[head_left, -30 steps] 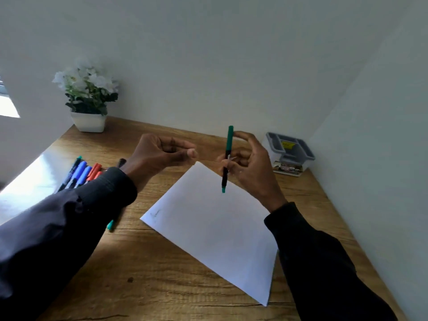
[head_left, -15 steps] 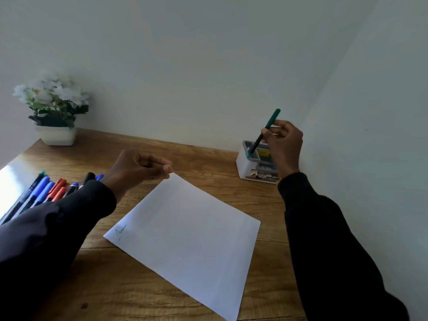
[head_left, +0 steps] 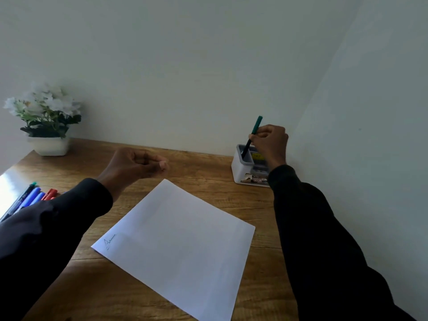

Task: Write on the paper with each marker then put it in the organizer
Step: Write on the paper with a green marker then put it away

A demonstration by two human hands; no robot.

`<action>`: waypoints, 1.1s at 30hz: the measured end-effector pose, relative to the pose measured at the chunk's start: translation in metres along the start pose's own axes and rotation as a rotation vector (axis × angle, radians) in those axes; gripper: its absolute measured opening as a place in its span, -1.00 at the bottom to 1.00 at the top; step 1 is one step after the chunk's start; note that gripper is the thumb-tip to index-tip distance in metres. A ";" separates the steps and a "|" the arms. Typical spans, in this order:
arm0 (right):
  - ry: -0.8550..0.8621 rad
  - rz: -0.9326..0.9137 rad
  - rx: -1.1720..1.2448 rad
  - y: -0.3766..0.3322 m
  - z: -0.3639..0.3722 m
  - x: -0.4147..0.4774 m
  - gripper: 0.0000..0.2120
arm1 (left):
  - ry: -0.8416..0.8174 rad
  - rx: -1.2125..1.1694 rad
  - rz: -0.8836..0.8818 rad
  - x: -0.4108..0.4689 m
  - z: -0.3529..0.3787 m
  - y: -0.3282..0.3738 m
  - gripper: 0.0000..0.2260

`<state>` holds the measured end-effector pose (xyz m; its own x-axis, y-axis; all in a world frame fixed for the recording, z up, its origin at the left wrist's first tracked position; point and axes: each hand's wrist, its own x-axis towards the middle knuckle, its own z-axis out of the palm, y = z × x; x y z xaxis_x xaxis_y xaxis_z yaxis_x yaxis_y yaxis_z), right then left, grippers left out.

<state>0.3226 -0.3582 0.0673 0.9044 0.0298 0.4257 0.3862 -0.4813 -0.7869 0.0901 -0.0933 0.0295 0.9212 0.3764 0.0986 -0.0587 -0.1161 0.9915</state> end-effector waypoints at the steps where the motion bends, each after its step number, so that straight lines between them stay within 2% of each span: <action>1: -0.009 0.015 -0.010 0.002 0.003 -0.001 -0.82 | -0.004 -0.004 -0.003 0.001 0.003 0.001 -0.83; 12: -0.047 0.160 -0.132 0.017 0.022 -0.002 -0.76 | -0.024 -0.048 -0.026 0.009 0.026 0.010 -0.84; 17: -0.041 0.156 -0.141 0.015 0.021 -0.003 -0.71 | -0.032 -0.052 -0.020 0.009 0.022 0.008 -0.85; 21: 0.025 0.138 -0.115 0.013 0.017 -0.003 -0.64 | -0.018 -0.055 -0.011 0.007 0.015 0.005 -0.85; 27: 0.086 0.111 -0.105 0.005 0.009 -0.004 -0.66 | -0.006 -0.046 0.016 0.004 0.000 0.001 -0.83; 33: 0.086 0.076 -0.056 -0.004 0.006 -0.017 -0.81 | 0.029 -0.076 0.030 -0.001 -0.016 -0.001 -0.85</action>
<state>0.3066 -0.3514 0.0608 0.9107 -0.0829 0.4046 0.3043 -0.5278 -0.7930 0.0828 -0.0792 0.0300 0.9070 0.4004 0.1302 -0.1168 -0.0579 0.9915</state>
